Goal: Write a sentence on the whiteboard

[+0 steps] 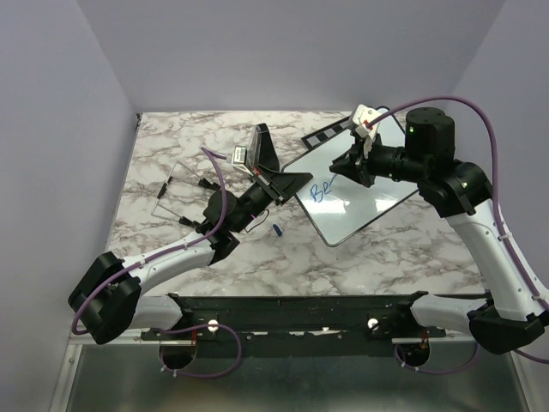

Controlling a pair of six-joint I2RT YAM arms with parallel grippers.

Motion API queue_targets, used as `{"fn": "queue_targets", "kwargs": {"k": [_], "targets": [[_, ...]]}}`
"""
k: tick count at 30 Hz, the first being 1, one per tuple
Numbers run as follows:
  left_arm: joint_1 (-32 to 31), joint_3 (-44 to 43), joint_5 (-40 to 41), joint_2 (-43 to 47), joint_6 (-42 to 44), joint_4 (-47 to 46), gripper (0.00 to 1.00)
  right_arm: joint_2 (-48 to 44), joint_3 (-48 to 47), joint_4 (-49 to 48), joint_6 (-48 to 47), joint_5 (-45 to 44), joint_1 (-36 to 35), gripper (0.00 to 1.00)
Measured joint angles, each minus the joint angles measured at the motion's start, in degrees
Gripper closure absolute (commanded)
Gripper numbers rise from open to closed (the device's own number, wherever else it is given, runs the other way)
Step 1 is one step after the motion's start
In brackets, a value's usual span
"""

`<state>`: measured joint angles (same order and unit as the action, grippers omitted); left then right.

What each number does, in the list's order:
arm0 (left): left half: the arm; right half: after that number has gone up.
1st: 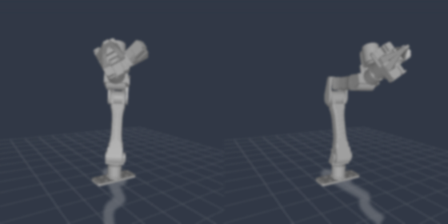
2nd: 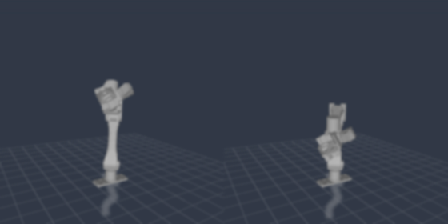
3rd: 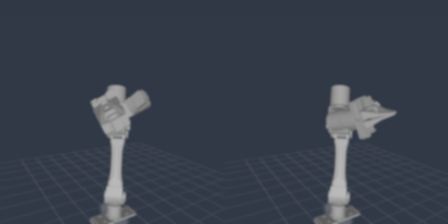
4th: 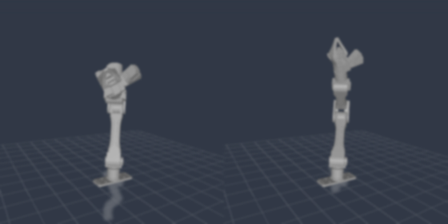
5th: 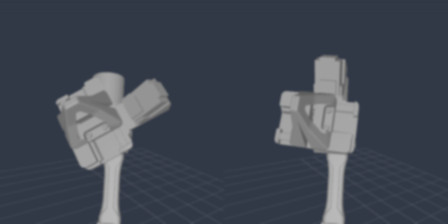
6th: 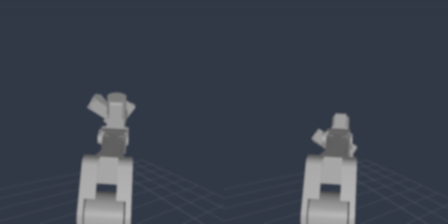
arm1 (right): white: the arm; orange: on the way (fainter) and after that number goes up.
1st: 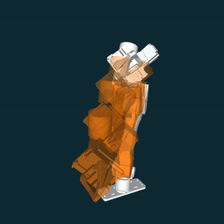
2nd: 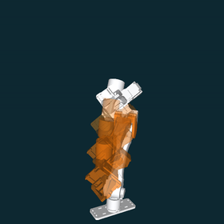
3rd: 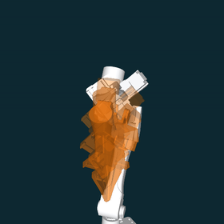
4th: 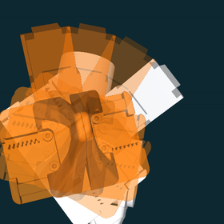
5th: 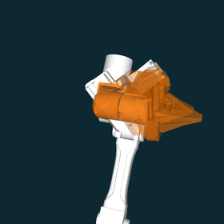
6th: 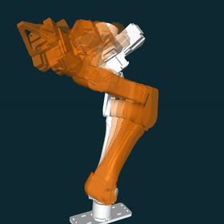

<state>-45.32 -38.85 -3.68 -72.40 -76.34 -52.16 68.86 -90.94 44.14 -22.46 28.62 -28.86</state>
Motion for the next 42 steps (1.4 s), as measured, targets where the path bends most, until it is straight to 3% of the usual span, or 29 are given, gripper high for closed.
{"fn": "queue_targets", "kwargs": {"k": [22, 42], "targets": [[0.00, 0.00, -0.02, -0.07, -0.04, -0.04, 1.00, 1.46, -0.79, -1.60, 0.98, 2.75, 0.09, 1.00], [0.74, 0.00, 0.00, -0.07, -0.02, -0.04, 1.00, -3.39, 4.13, -0.31, 0.52, 1.22, 0.09, 1.00]]}}
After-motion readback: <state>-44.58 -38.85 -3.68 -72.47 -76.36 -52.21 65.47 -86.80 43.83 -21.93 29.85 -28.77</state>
